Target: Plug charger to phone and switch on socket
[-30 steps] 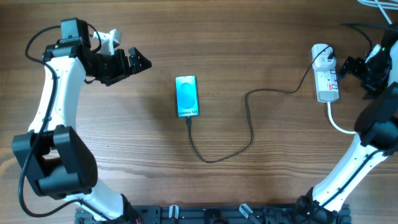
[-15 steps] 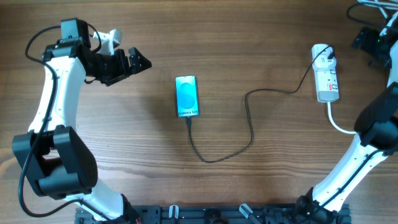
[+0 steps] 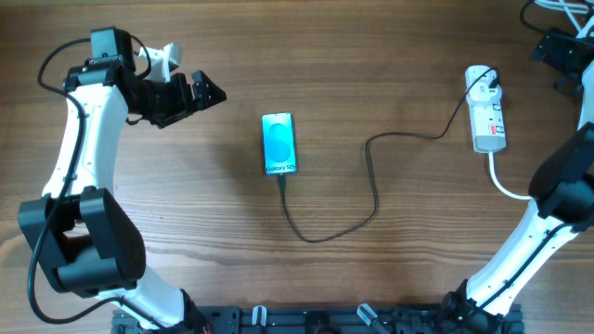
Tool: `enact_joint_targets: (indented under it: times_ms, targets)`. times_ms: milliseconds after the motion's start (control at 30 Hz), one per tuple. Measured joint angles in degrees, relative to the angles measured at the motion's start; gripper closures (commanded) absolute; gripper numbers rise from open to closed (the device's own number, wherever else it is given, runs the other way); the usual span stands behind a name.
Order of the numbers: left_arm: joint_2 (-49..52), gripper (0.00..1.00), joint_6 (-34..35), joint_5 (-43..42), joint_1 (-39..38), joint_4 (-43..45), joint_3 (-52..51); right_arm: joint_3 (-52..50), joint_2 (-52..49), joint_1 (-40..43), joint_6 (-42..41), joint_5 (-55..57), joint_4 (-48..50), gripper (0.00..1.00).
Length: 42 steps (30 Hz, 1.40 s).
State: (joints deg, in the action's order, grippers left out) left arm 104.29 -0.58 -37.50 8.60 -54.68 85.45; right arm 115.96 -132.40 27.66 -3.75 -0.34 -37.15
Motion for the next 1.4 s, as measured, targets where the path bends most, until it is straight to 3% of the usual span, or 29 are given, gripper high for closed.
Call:
enact_joint_targets:
  times_ms: [833,1067,1400]
  targets:
    - [0.00,0.00,0.00,0.00,0.00,0.00,0.00,0.00,0.00,0.11,0.00,0.00,-0.02,0.00]
    - [0.00,0.00,0.00,0.00,0.00,-0.02,0.00,0.00,0.13,3.45,0.00,0.00,-0.02,0.00]
    - [0.00,0.00,0.00,0.00,0.00,-0.02,0.00,0.02,10.97,5.75,0.00,0.39,0.00,0.00]
